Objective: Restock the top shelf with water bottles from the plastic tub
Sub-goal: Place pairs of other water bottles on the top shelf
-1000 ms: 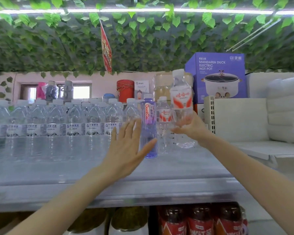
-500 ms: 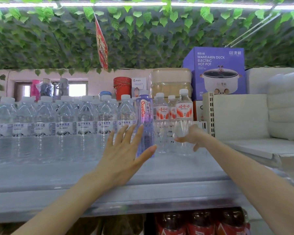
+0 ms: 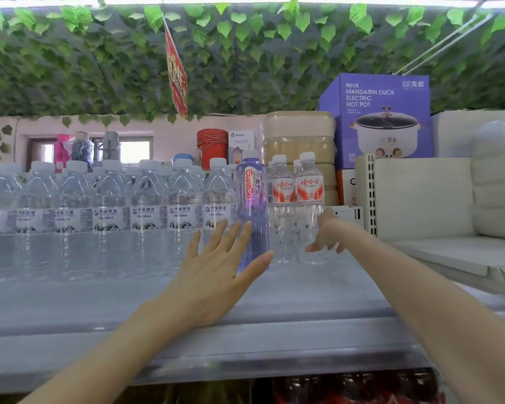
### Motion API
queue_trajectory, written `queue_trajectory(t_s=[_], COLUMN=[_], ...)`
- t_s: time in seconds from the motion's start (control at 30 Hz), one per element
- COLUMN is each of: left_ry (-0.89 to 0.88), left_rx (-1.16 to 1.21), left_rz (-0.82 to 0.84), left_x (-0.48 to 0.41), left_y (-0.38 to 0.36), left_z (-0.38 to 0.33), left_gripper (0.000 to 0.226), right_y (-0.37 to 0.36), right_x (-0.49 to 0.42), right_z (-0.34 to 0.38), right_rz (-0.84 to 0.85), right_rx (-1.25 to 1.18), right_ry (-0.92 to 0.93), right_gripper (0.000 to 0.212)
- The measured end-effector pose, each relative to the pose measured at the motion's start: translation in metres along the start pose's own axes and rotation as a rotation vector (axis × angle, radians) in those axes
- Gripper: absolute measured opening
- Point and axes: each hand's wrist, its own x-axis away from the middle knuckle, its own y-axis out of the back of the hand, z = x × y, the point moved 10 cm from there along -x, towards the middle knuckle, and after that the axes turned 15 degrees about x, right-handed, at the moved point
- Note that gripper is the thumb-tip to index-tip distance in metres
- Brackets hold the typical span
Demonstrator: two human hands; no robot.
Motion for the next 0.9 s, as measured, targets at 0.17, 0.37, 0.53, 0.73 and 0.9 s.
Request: queue_trajectory(t_s=[0.17,0.37,0.53,0.73,0.9], left_ry=[0.024,0.036,0.030,0.026,0.019], left_rx=[0.011,0.026,0.042,0.047,0.041], left_rz=[0.042,0.062,0.045,0.045,0.037], left_x=[-0.002,0.000,0.000,0.000,-0.001], left_y=[-0.004,-0.006,-0.004,-0.004,-0.005], left_z=[0.002,0.003,0.002,0.002,0.004], left_gripper=[0.088,0.103,0.109,0.086,0.088], right_y=[0.001,-0.007,0.021,0.026,0.025], right_x=[-0.010,-0.017,-0.003,-0.002,-0.006], right_z=[-0.001,0.000,0.002,0.008,0.009], right_rz=[-0.050,-0.073,-0.272,-0.333,-0.337], right_rx=[0.065,0.226,0.474,0.772,0.816], right_ry=[0.024,0.141,0.129,0.095,0.075], right_gripper=[0.093,0.138,0.144,0.139,0.138])
